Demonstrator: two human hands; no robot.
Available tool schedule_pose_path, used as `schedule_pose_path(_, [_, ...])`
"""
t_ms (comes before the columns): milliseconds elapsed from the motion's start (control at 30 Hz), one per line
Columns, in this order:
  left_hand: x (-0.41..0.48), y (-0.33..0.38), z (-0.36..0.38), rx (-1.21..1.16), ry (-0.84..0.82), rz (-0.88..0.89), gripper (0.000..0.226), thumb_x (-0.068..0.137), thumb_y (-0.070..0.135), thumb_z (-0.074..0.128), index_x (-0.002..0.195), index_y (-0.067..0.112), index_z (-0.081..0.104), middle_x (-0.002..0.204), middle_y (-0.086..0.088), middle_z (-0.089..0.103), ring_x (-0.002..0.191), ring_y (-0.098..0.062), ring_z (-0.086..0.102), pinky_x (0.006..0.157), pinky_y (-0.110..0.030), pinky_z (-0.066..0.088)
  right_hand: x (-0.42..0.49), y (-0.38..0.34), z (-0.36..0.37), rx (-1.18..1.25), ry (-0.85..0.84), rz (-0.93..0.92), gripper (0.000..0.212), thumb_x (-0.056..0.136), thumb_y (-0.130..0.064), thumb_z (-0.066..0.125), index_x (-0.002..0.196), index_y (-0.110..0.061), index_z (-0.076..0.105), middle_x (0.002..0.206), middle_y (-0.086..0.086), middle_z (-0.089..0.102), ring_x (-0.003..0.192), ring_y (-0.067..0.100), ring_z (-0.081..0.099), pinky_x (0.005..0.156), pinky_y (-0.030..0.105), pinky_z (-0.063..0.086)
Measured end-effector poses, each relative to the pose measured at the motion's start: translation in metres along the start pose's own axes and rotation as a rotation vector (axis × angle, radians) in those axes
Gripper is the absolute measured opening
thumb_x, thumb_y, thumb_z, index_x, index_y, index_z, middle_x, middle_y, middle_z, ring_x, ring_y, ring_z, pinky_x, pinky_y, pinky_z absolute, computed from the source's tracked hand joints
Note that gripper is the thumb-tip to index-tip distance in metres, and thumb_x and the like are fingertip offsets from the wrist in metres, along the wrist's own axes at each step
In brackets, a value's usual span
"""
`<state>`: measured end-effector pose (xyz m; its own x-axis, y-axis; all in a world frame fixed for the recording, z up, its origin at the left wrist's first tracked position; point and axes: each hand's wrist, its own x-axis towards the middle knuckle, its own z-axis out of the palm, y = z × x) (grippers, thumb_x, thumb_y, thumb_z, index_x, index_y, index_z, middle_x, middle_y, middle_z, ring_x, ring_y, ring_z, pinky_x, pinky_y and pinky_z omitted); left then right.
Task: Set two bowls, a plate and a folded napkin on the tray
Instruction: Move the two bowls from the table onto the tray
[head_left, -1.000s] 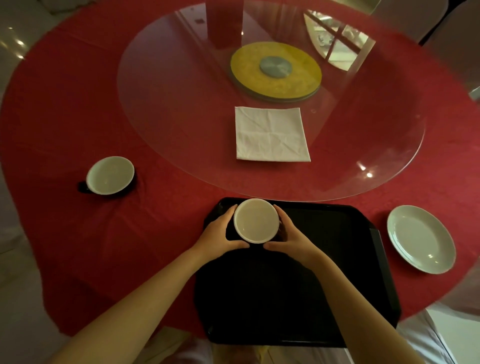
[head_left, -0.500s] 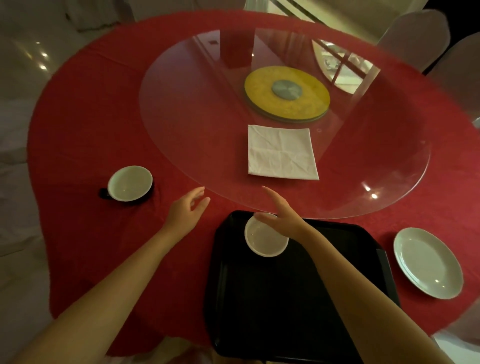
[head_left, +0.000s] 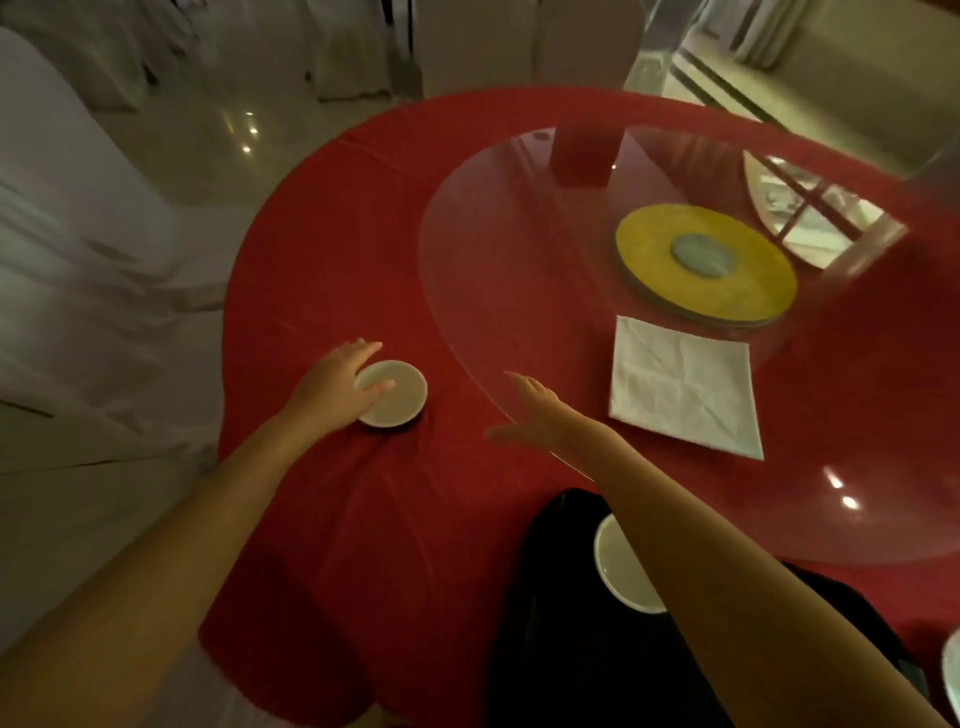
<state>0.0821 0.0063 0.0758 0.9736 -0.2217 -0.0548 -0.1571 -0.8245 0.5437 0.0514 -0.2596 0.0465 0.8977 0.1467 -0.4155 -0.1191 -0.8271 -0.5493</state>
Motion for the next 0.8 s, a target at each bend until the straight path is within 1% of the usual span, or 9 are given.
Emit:
schedule_pose_path(133, [0.008, -0.048, -0.019, 0.078, -0.213, -0.091, 0.093, 0.075, 0.05, 0.065, 0.146, 0.021, 0.013, 0.158, -0.007, 0.007, 0.145, -0.024, 0.002, 0.117, -0.042, 0.012, 0.023, -0.027, 0.006, -0.007, -0.069, -0.024, 0.101, 0.075, -0.047, 0.071, 0.148, -0.022, 0.006, 0.158, 0.006, 0.009, 0.144, 0.031, 0.012, 0.113, 0.051, 0.027])
schedule_pose_path(200, [0.012, -0.066, -0.02, 0.087, -0.3, -0.118, 0.102, 0.072, 0.053, 0.067, 0.147, 0.022, 0.005, 0.158, -0.004, 0.001, 0.145, -0.022, -0.002, 0.118, -0.042, 0.01, 0.031, -0.037, 0.01, 0.019, -0.095, -0.037, 0.103, 0.075, -0.043, 0.072, 0.148, -0.019, 0.004, 0.158, 0.008, 0.008, 0.144, 0.03, 0.012, 0.114, 0.05, 0.025])
schedule_pose_path(300, [0.016, -0.082, -0.014, 0.033, -0.388, -0.164, 0.11, 0.068, 0.053, 0.071, 0.146, 0.023, 0.0, 0.158, -0.004, 0.001, 0.145, -0.019, 0.0, 0.118, -0.04, 0.012, 0.04, -0.047, 0.02, 0.02, -0.13, -0.032, 0.104, 0.077, -0.037, 0.073, 0.149, -0.013, 0.002, 0.158, 0.01, 0.004, 0.145, 0.028, 0.01, 0.116, 0.046, 0.023])
schedule_pose_path(467, [0.026, -0.092, 0.009, -0.158, -0.416, -0.171, 0.113, 0.064, 0.038, 0.08, 0.146, 0.026, 0.003, 0.157, -0.002, 0.01, 0.143, -0.017, 0.014, 0.113, -0.031, 0.019, 0.056, -0.051, 0.036, 0.031, -0.163, -0.016, 0.108, 0.074, -0.031, 0.077, 0.149, -0.011, 0.001, 0.158, 0.011, 0.004, 0.145, 0.027, 0.008, 0.116, 0.044, 0.019])
schedule_pose_path(533, [0.031, -0.094, 0.019, -0.21, -0.39, -0.137, 0.111, 0.064, 0.032, 0.081, 0.146, 0.025, 0.007, 0.156, 0.0, 0.015, 0.142, -0.016, 0.018, 0.11, -0.028, 0.02, 0.062, -0.052, 0.043, 0.037, -0.154, -0.018, 0.112, 0.071, -0.029, 0.08, 0.148, -0.011, 0.001, 0.158, 0.012, 0.005, 0.145, 0.029, 0.008, 0.117, 0.046, 0.02])
schedule_pose_path(600, [0.035, -0.096, 0.027, -0.251, -0.387, -0.114, 0.106, 0.063, 0.029, 0.082, 0.145, 0.026, 0.014, 0.152, 0.005, 0.026, 0.14, -0.016, 0.025, 0.11, -0.03, 0.027, 0.068, -0.055, 0.05, 0.058, -0.143, -0.02, 0.115, 0.068, -0.024, 0.082, 0.148, -0.01, 0.001, 0.158, 0.013, 0.008, 0.145, 0.031, 0.01, 0.116, 0.05, 0.021])
schedule_pose_path(633, [0.036, -0.096, 0.03, -0.279, -0.387, -0.099, 0.102, 0.063, 0.027, 0.082, 0.143, 0.029, 0.019, 0.145, 0.011, 0.034, 0.136, -0.015, 0.03, 0.105, -0.028, 0.032, 0.071, -0.057, 0.053, 0.073, -0.136, -0.029, 0.115, 0.066, -0.022, 0.083, 0.148, -0.009, 0.003, 0.157, 0.014, 0.011, 0.144, 0.032, 0.012, 0.115, 0.052, 0.022])
schedule_pose_path(700, [0.036, -0.096, 0.034, -0.322, -0.381, -0.066, 0.096, 0.061, 0.026, 0.082, 0.138, 0.037, 0.026, 0.129, 0.022, 0.04, 0.127, -0.011, 0.038, 0.094, -0.022, 0.035, 0.076, -0.062, 0.061, 0.125, -0.108, -0.056, 0.112, 0.063, -0.016, 0.085, 0.147, -0.009, 0.011, 0.153, 0.015, 0.021, 0.141, 0.031, 0.021, 0.112, 0.052, 0.029])
schedule_pose_path(800, [0.036, -0.097, 0.036, -0.357, -0.353, -0.046, 0.093, 0.06, 0.026, 0.083, 0.136, 0.037, 0.03, 0.129, 0.018, 0.042, 0.123, -0.008, 0.041, 0.097, -0.028, 0.036, 0.08, -0.065, 0.074, 0.224, 0.003, -0.069, 0.102, 0.06, -0.012, 0.086, 0.142, -0.007, 0.025, 0.145, 0.014, 0.035, 0.134, 0.029, 0.034, 0.106, 0.046, 0.038])
